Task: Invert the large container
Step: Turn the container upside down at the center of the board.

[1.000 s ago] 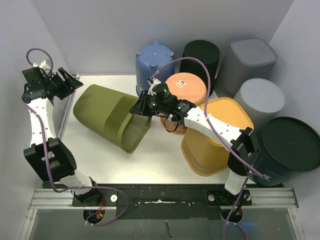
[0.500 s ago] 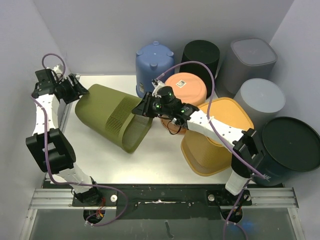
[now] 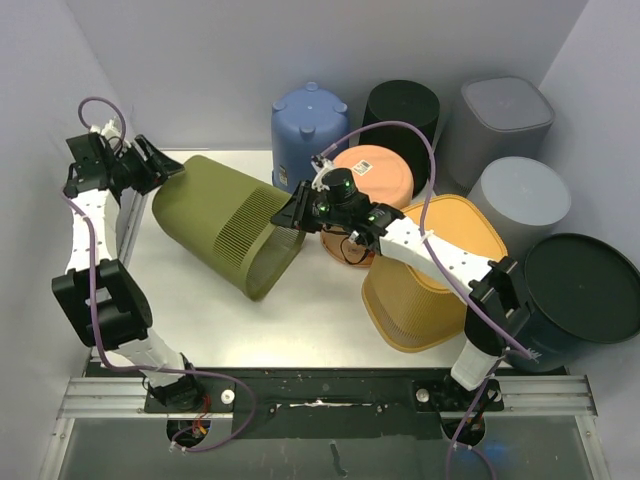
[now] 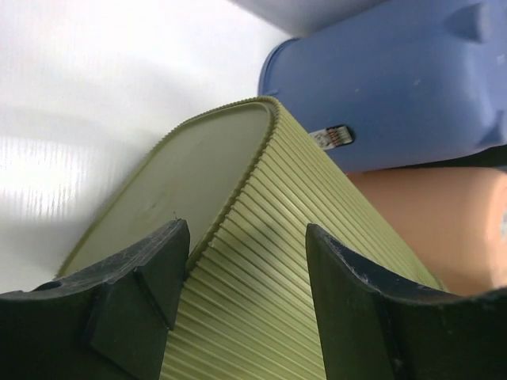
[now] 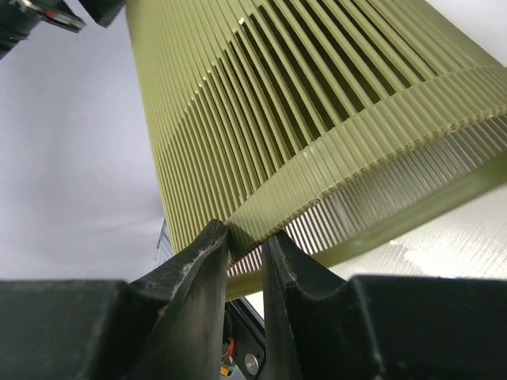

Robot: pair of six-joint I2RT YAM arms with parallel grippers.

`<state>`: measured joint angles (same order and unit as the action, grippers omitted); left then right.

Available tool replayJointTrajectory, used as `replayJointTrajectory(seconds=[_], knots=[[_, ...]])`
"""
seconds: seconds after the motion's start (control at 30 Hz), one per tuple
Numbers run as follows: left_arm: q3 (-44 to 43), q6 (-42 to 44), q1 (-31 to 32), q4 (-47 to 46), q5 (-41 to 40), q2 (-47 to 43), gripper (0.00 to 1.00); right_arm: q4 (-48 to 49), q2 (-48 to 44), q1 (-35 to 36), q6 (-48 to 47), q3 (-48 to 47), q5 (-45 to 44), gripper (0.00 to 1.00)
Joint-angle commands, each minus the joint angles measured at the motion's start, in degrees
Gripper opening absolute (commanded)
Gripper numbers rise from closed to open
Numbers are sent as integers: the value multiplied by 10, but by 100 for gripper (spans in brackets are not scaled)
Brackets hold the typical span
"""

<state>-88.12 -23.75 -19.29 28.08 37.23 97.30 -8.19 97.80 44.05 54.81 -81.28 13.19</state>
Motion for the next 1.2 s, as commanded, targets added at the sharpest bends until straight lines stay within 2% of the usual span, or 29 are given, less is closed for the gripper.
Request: replayJointTrajectory(seconds=[0.0,0.2,0.53,0.6,0.73,1.0,1.17], knots=[[-55,-103,41,-65,169,-87,56,1,27,11,-20,-8,10,12],[-19,-204,56,-186,222,-113,55,36,38,16,-11,-3,14,13],[31,-269,105,-286,245,-137,54,66,80,18,9,-13,40,15],[42,-269,109,-286,246,-141,54,66,88,18,12,-18,44,19],[69,-266,110,-286,245,-152,54,62,96,18,12,-19,46,41],[85,-256,120,-276,244,-155,54,62,91,15,17,3,31,45],[61,-249,126,-254,245,-169,54,42,88,20,13,-2,37,63]])
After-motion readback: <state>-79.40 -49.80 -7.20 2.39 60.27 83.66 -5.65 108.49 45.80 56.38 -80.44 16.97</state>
